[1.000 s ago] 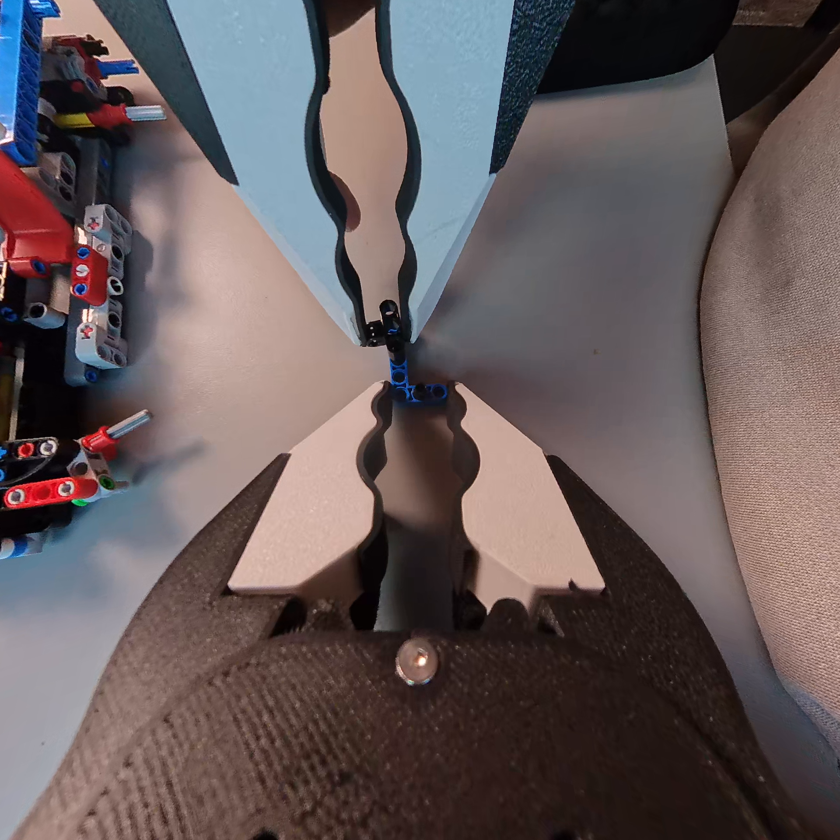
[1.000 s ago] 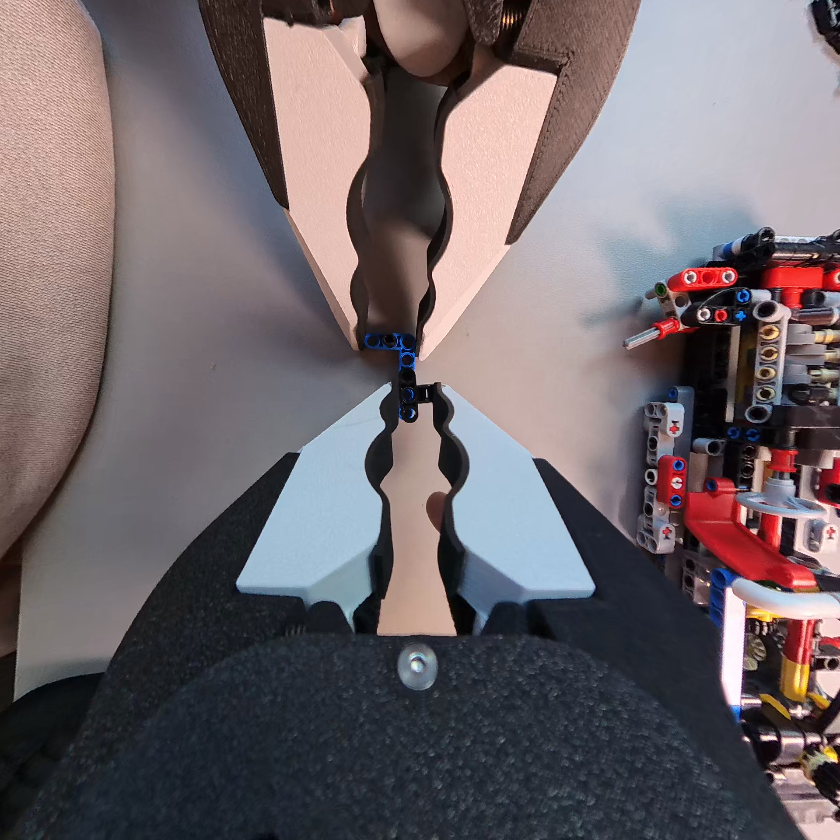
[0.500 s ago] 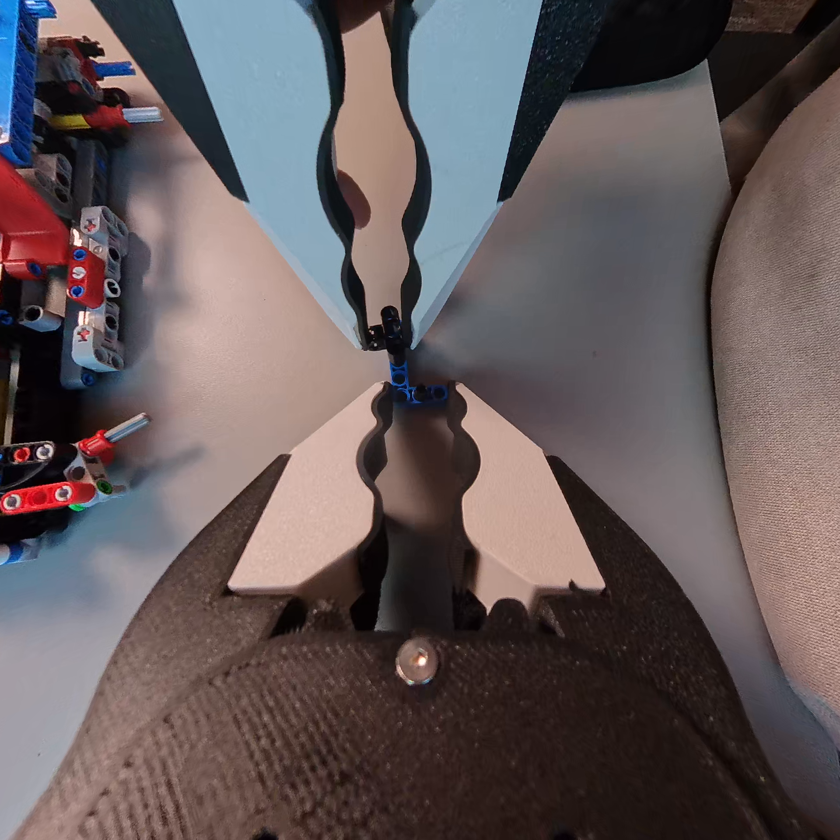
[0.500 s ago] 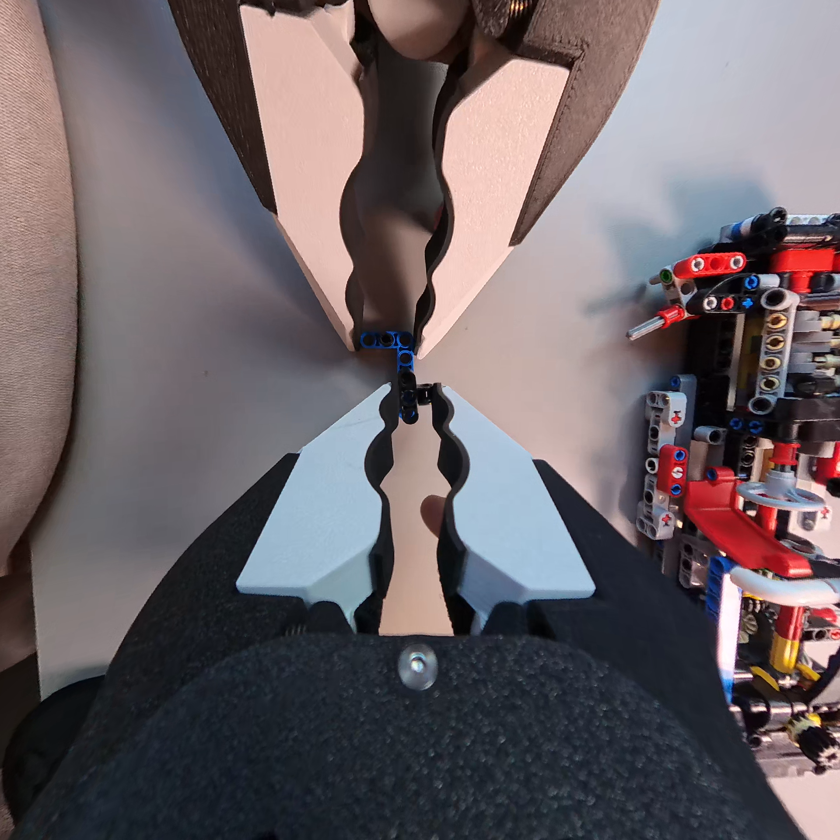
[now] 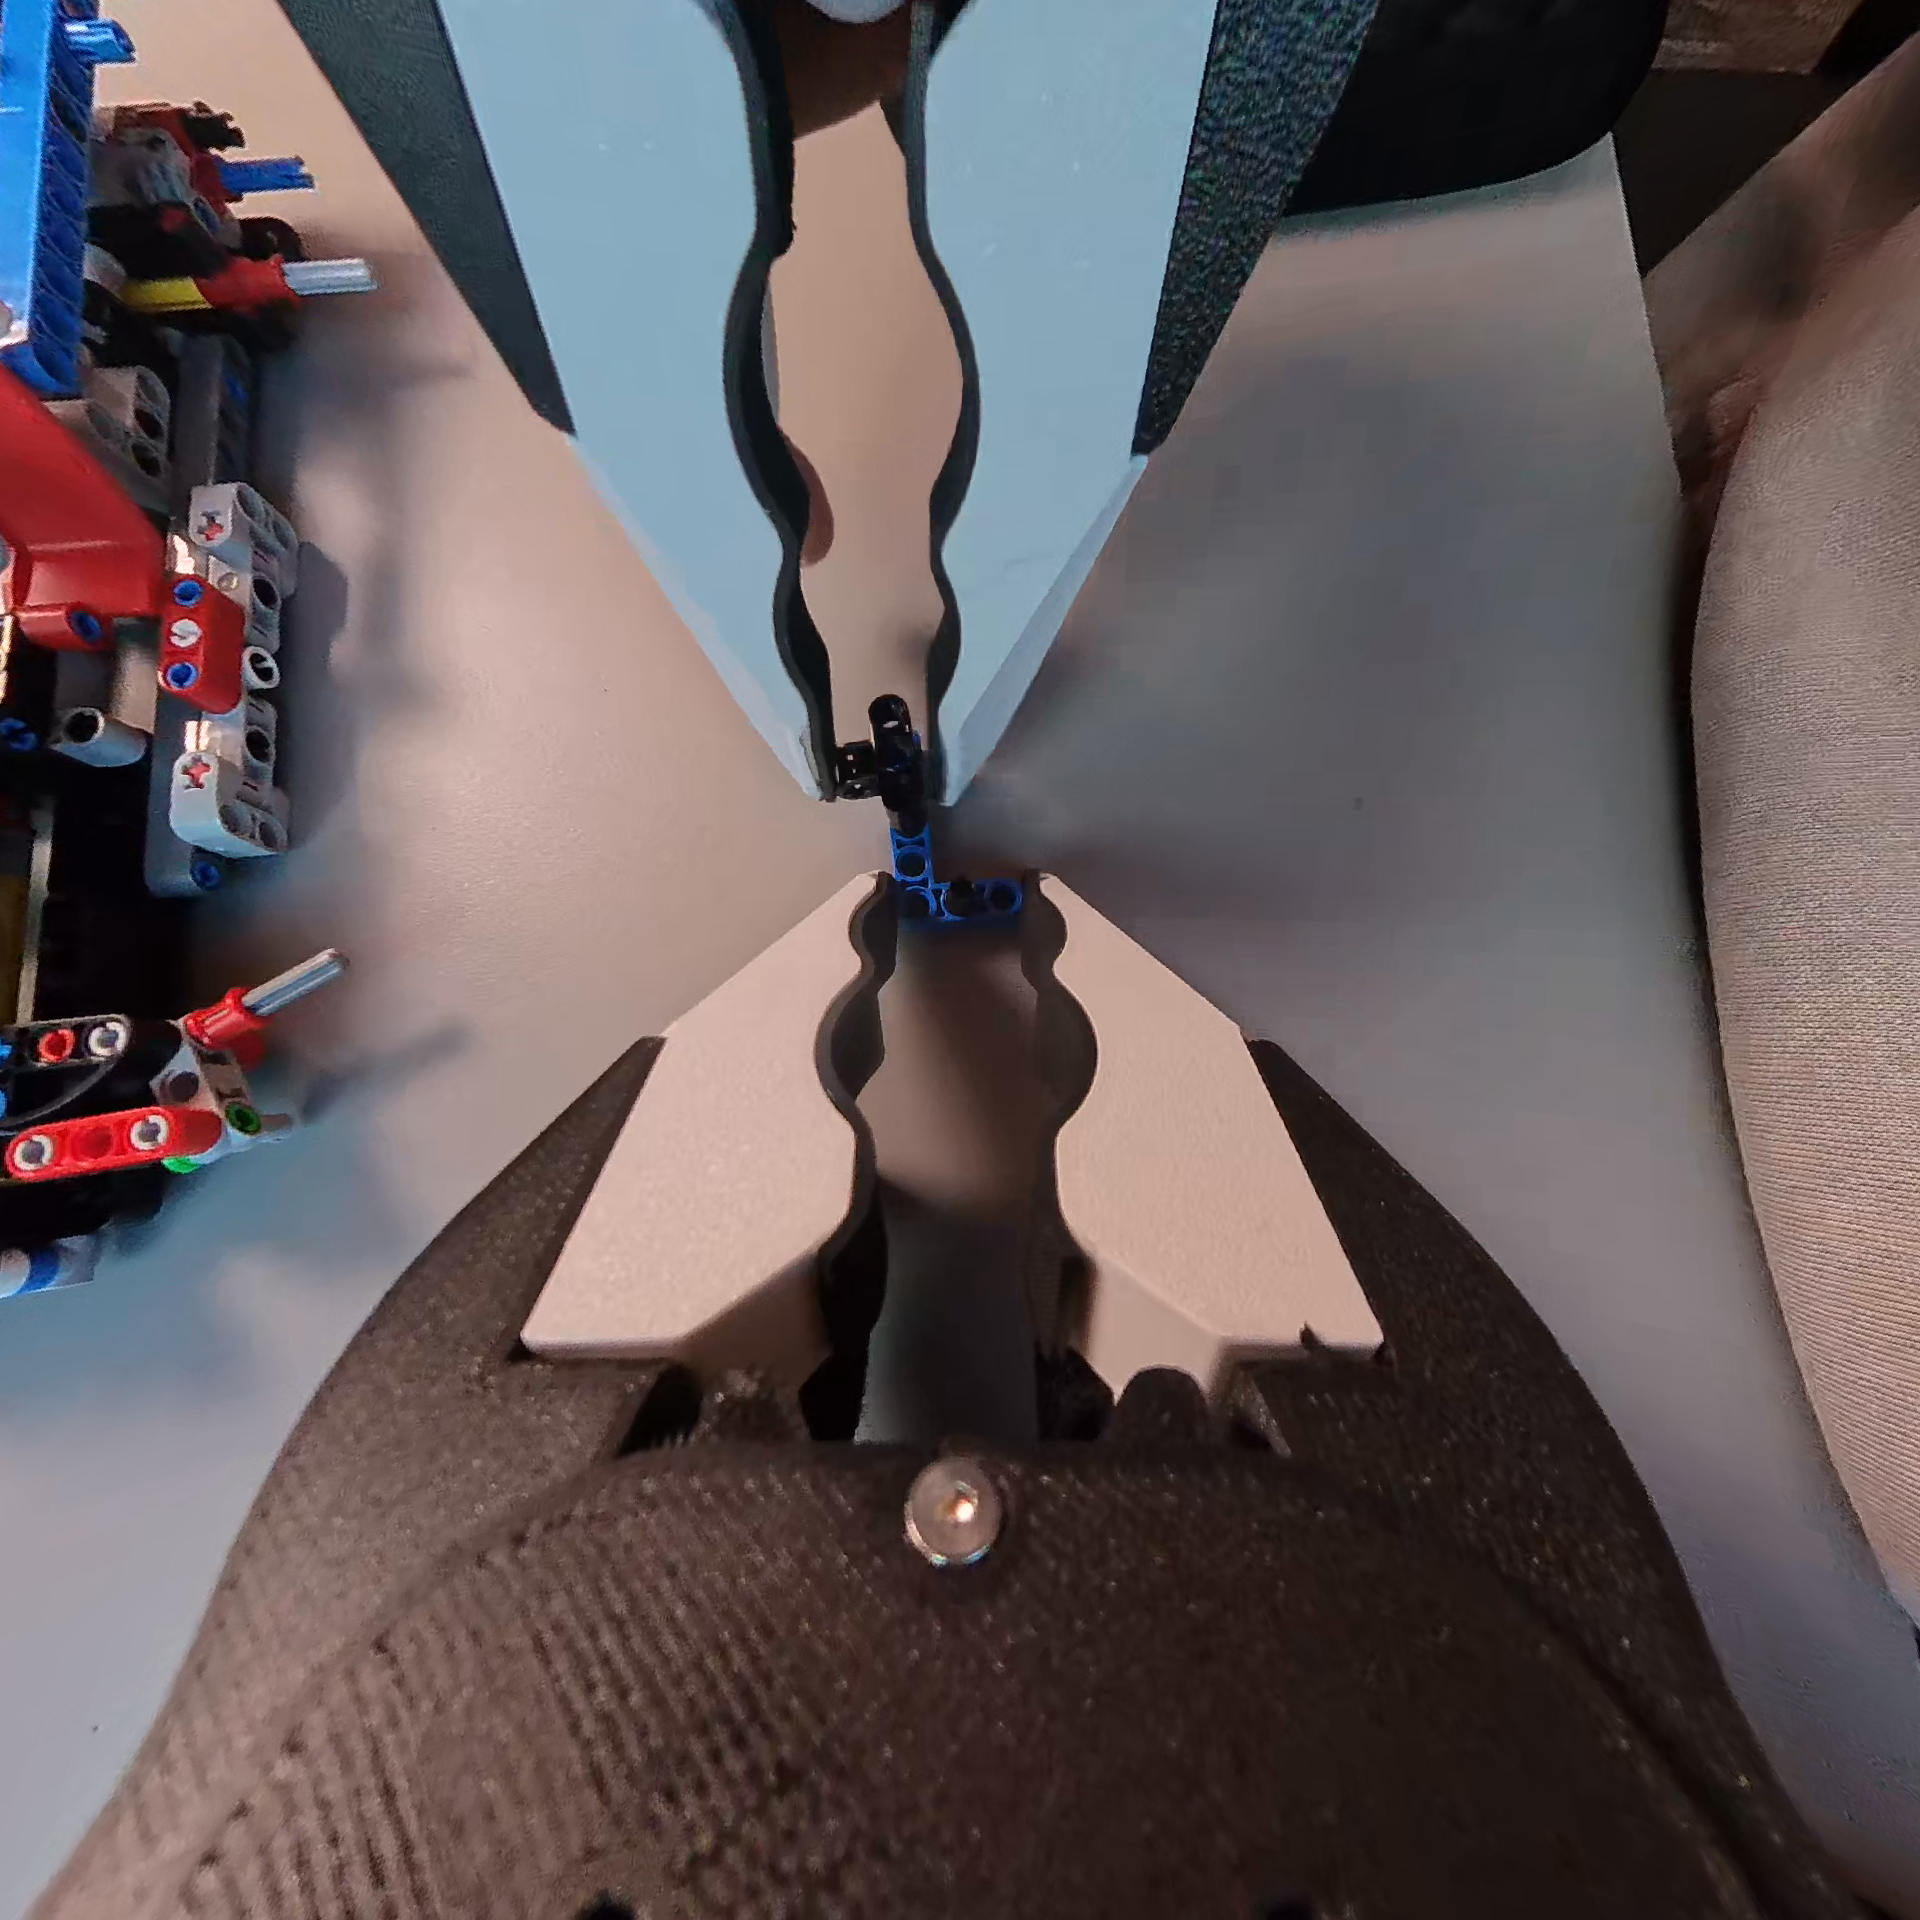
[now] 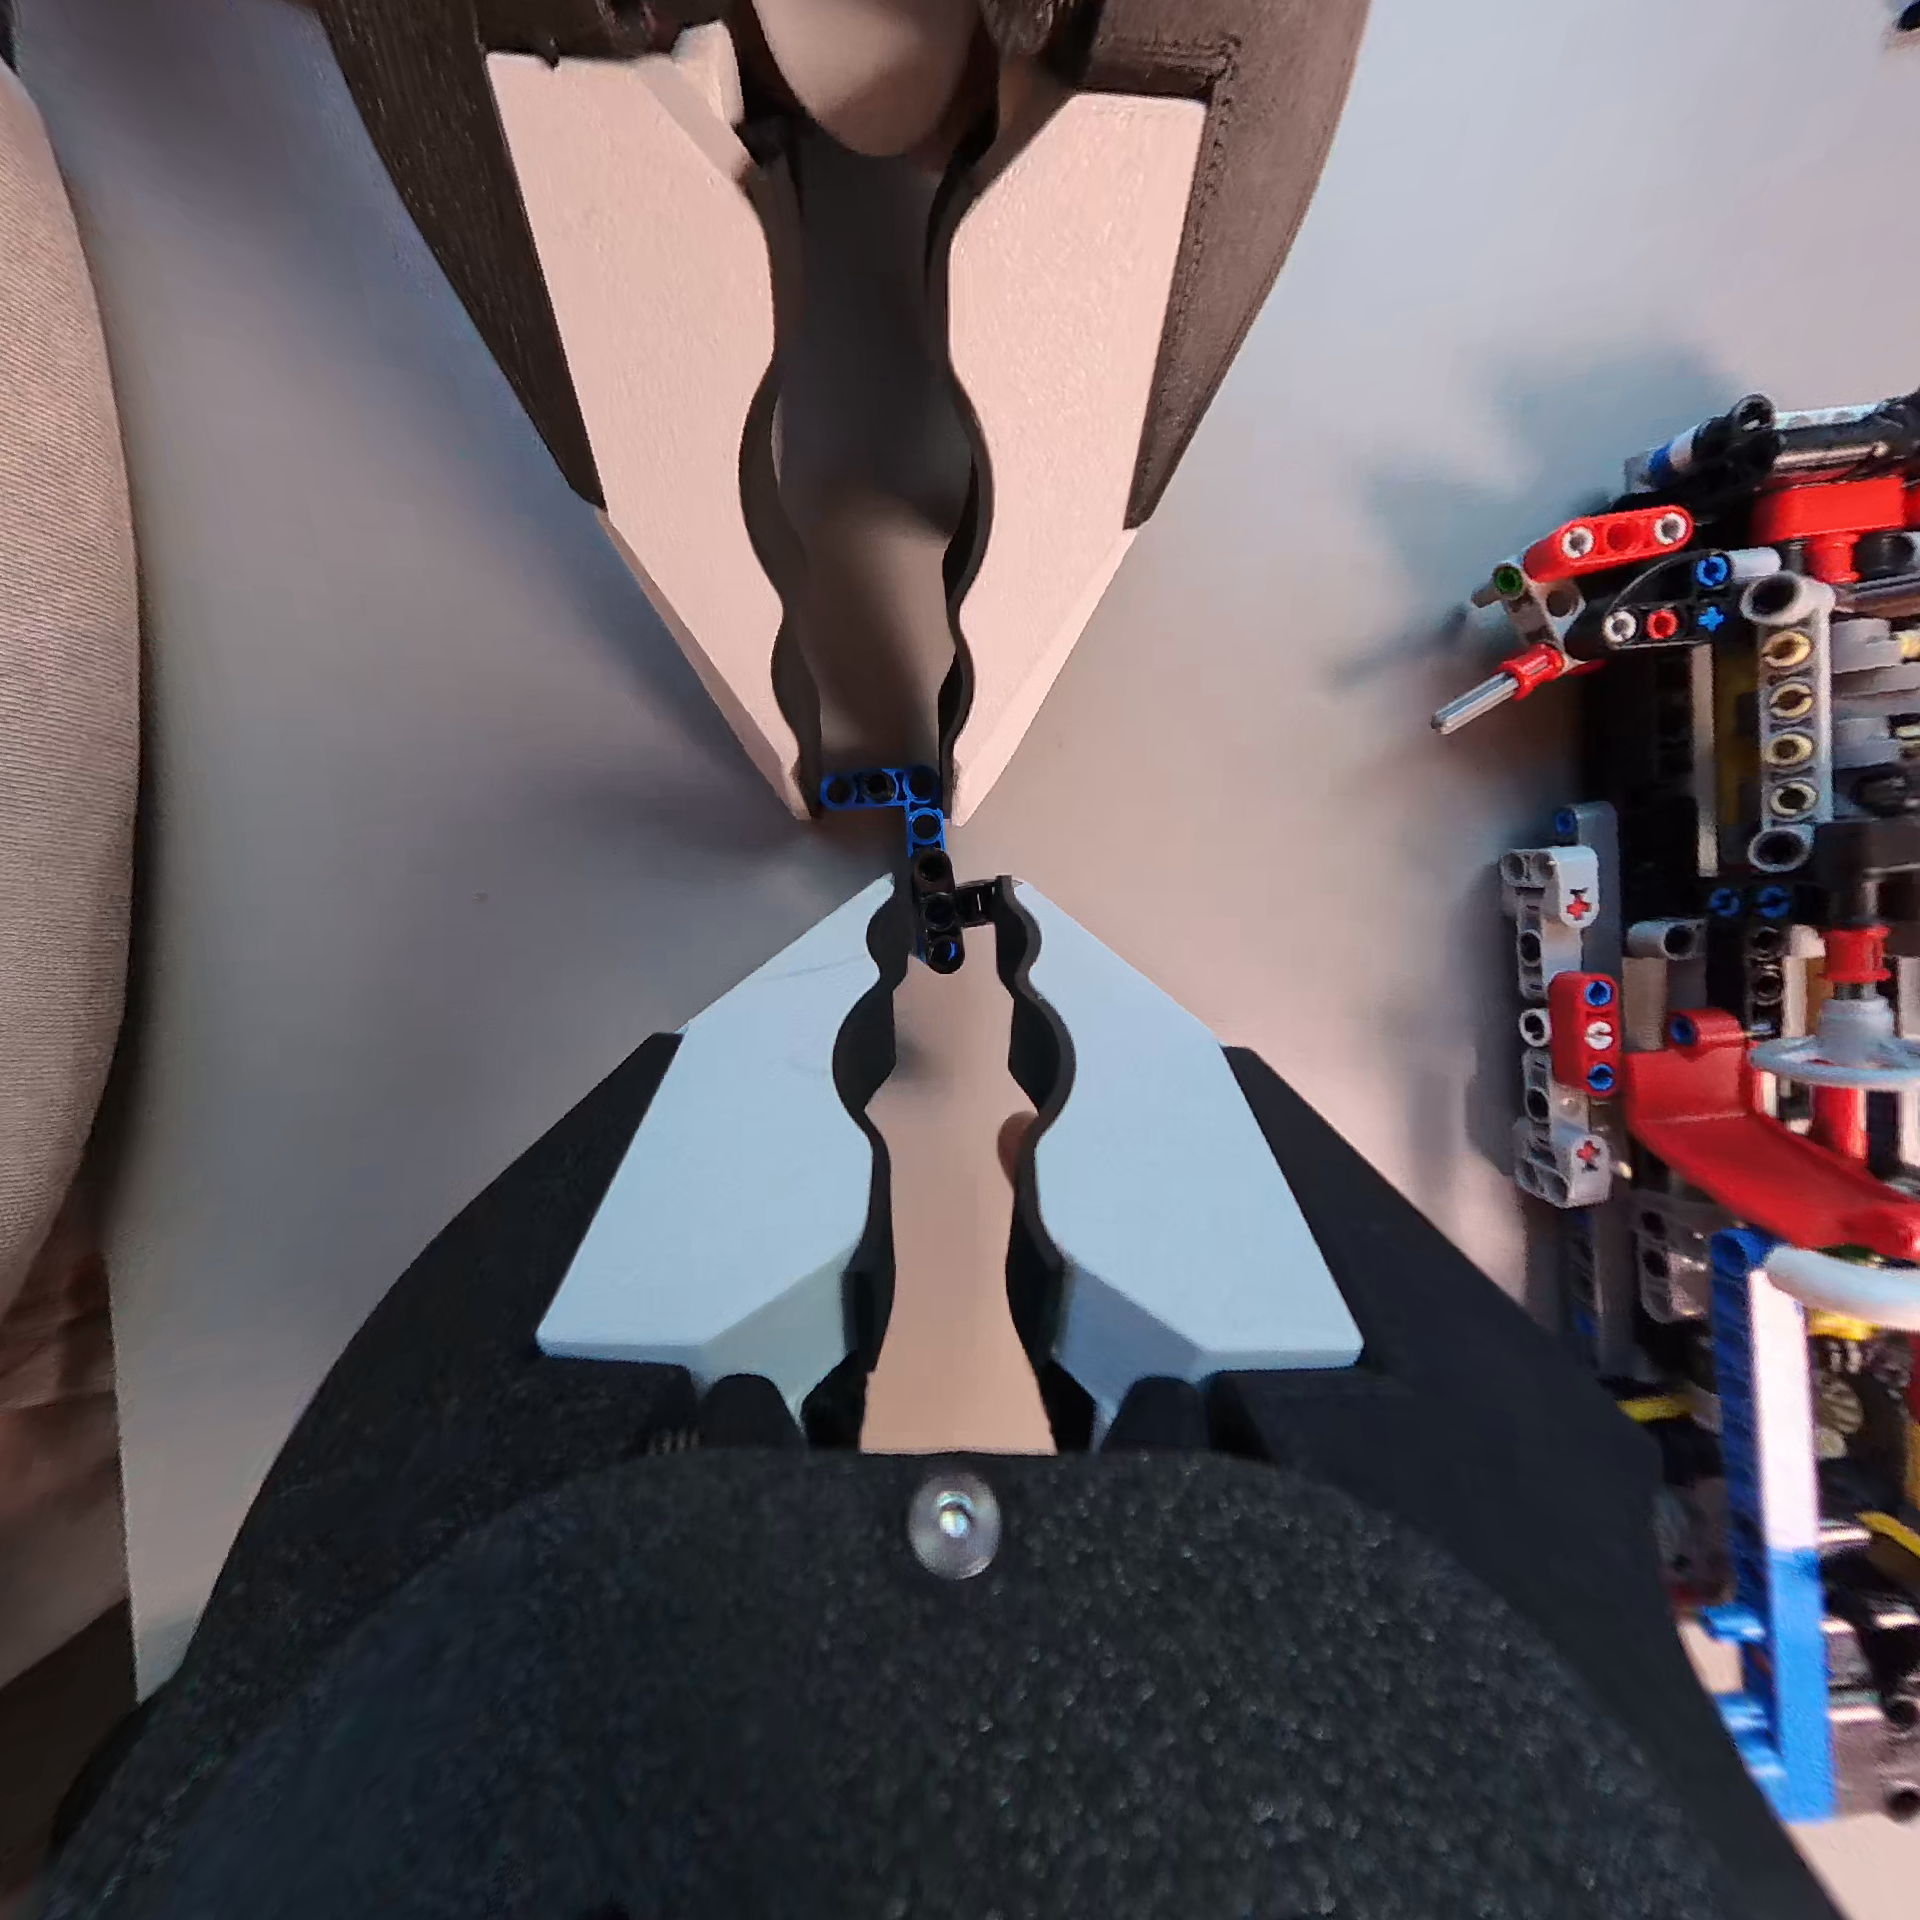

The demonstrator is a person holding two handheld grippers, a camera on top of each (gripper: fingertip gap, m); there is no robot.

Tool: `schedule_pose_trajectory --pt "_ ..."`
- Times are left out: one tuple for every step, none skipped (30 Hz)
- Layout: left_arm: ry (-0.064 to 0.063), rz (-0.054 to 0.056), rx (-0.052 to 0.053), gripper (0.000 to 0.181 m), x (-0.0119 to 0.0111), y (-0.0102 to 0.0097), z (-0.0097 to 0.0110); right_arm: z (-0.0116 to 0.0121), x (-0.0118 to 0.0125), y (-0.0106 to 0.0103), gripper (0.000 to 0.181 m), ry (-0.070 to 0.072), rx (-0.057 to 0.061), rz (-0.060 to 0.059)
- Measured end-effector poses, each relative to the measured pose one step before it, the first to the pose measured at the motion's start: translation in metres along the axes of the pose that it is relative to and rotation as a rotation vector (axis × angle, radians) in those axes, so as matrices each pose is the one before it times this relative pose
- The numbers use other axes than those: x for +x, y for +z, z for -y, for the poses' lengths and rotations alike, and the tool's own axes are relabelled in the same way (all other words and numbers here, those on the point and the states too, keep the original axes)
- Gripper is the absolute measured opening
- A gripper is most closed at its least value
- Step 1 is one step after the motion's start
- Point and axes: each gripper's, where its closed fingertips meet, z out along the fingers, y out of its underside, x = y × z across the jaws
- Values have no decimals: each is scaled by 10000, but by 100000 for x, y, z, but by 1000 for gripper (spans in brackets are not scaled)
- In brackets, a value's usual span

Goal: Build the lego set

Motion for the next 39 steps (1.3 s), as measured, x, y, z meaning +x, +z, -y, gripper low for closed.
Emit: schedule_pose_trajectory --pt "24 11 -3 22 1 1 27 31 -217 -20 23 108 284 83" --pt "12 -9 4 22 5 -4 13 -94 -116 -79 34 60 180 4" --pt "-15 4 9 22 -49 -32 3 -34 64 -152 39 -33 204 -146" --pt "-21 -11 32 22 -29 -38 28 62 40 -218 41 -101 262 -175" --pt "-21 -60 85 22 47 -91 113 80 56 -228 42 -119 249 -206" --pt "-32 -76 137 22 36 -154 191 49 51 -243 43 -199 230 -241" --pt "-50 -81 162 22 -7 -203 227 71 122 -255 44 -322 234 -351" --pt "-53 -138 163 22 18 -230 200 130 -40 -254 45 -525 289 -328" --pt "-65 -149 125 22 -22 -232 143 241 -88 -231 46 -592 325 -360" --pt "-65 -164 82 22 -44 -221 53 308 94 -203 46 -521 298 -470" --pt "-93 -197 55 22 -24 -206 7 277 60 -149 47 -554 201 -413" --pt "-132 -182 76 22 -71 -191 43 93 30 -51 48 -594 39 -331" --pt "-142 -234 75 22 32 -154 86 -112 214 93 49 -622 -139 -388" --pt "-117 -236 66 22 82 -137 134 -90 288 174 49 -660 -141 -410" --pt "-123 -176 38 22 24 -98 159 74 218 225 49 -618 -62 -348" --pt "-108 -143 42 22 39 -98 218 99 111 251 49 -501 -87 -225" --pt "-112 -115 81 22 37 -122 319 144 108 230 49 -394 -40 -174" --pt "-135 -113 88 22 72 -146 358 171 138 176 48 -304 -8 -165" --pt "-124 -86 95 22 72 -152 363 16 244 158 46 -258 -83 -205" --pt "-125 -55 65 22 44 -161 316 -39 223 110 43 -281 -95 -172" --pt "-128 -79 78 22 82 -127 317 66 185 40 36 -196 -6 -136" --pt "-142 -132 65 22 137 -96 267 113 364 2 29 -88 18 -236" --pt "-130 -91 41 22 84 -39 168 52 389 -60 23 -136 -16 -224" --pt "-149 -29 73 22 -42 -44 153 -105 153 -24 23 -160 -120 -70" --pt "-179 -102 103 22 17 -62 151 -69 93 -30 22 -16 -104 -24" --pt "-191 -183 121 22 133 -54 122 46 15 -102 21 161 -17 53" --pt "-206 -208 154 22 183 -66 142 84 49 -149 20 187 -2 39" --pt "-186 -217 145 22 209 -44 133 113 46 -171 20 46 33 -3" --pt "-176 -194 102 22 169 8 81 75 17 -153 20 -10 -22 -1" --pt "-153 -184 22 22 159 75 -16 72 -129 -108 20 28 -30 106" --pt "-106 -187 72 22 157 49 84 -18 -224 -65 15 -1 -59 160" --pt "-206 -185 37 21 78 -17 45 85 -7 -61 14 -147 45 -81" --pt "-80 -154 37 22 65 20 -7 45 -47 -81 14 25 7 61" --pt "-61 -109 49 22 44 28 25 18 -42 -67 14 28 -16 114" --pt "-12 -32 46 22 -19 1 58 -45 72 -39 14 -148 -41 -21" --pt "19 43 31 22 -89 -6 53 -87 62 9 14 -68 -49 -2" --pt "10 91 64 22 -163 -10 95 -213 84 67 15 65 -104 2" --pt "-17 87 126 21 -199 -56 152 -185 157 75 15 89 -19 -36" --pt "2 80 160 21 -196 -87 155 -185 223 89 15 39 -27 -124"
